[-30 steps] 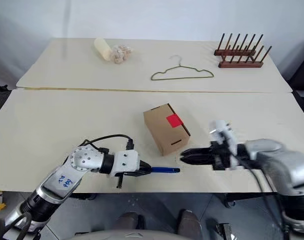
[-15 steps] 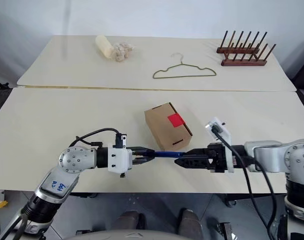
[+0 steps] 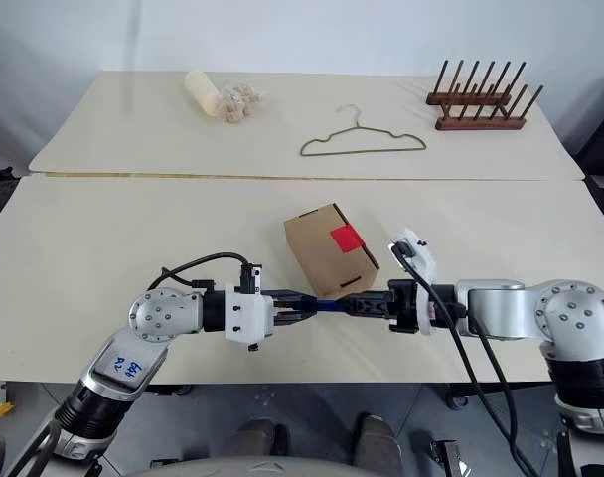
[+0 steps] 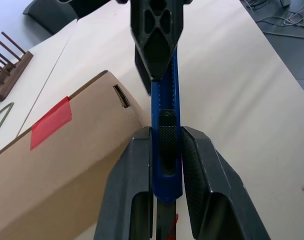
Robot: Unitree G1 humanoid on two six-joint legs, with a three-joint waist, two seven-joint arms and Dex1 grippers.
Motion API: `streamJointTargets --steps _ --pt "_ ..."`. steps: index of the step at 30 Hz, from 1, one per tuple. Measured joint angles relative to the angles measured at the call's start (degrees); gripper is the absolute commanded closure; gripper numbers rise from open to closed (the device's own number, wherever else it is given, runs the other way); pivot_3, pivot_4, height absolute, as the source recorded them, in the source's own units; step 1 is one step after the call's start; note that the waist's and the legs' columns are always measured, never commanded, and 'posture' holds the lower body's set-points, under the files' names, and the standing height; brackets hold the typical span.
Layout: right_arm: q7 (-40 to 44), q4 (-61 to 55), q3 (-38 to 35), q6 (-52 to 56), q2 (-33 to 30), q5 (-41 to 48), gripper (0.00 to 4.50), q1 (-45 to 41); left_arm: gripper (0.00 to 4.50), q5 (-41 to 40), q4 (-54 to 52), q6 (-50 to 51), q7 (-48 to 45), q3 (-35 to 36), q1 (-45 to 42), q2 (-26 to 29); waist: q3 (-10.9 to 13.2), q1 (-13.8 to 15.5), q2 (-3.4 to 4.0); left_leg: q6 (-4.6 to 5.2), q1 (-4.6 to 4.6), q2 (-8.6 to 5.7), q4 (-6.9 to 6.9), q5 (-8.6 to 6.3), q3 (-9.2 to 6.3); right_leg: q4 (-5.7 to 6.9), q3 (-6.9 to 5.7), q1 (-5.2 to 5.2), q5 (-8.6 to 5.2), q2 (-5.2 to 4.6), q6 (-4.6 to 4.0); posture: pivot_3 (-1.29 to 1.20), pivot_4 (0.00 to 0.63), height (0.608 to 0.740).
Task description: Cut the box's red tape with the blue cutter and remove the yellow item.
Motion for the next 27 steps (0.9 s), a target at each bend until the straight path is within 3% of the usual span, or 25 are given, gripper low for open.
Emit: streamJointTargets --steps 14,19,27 --pt "0.5 -0.5 4.3 -2.4 -1.1 0.9 3.29 -0.6 4.05 0.2 0.0 0.3 -0.1 -0.2 0.0 -0.1 0.0 0.0 0.00 0.00 -0.01 0.00 0.00 0.00 0.00 0.00 0.00 -0.01 0.00 0.00 0.00 0.00 0.150 0.740" --pt "2.0 -0.5 4.6 -2.4 -1.1 0.9 4.42 -1.5 4.05 0.2 0.0 0.8 0.0 -0.2 0.0 -0.1 0.0 0.0 0.00 0.00 -0.01 0.01 0.00 0.00 0.00 0.00 0.00 -0.01 0.00 0.00 0.00 0.00 0.150 0.740" --pt "3.6 0.2 5.1 -2.3 -0.5 -0.9 4.39 -2.4 4.05 0.4 0.0 1.0 0.0 0.1 0.0 0.1 0.0 0.0 0.00 0.00 -0.01 0.00 0.00 0.00 0.00 0.00 0.00 -0.01 0.00 0.00 0.00 0.00 0.150 0.740"
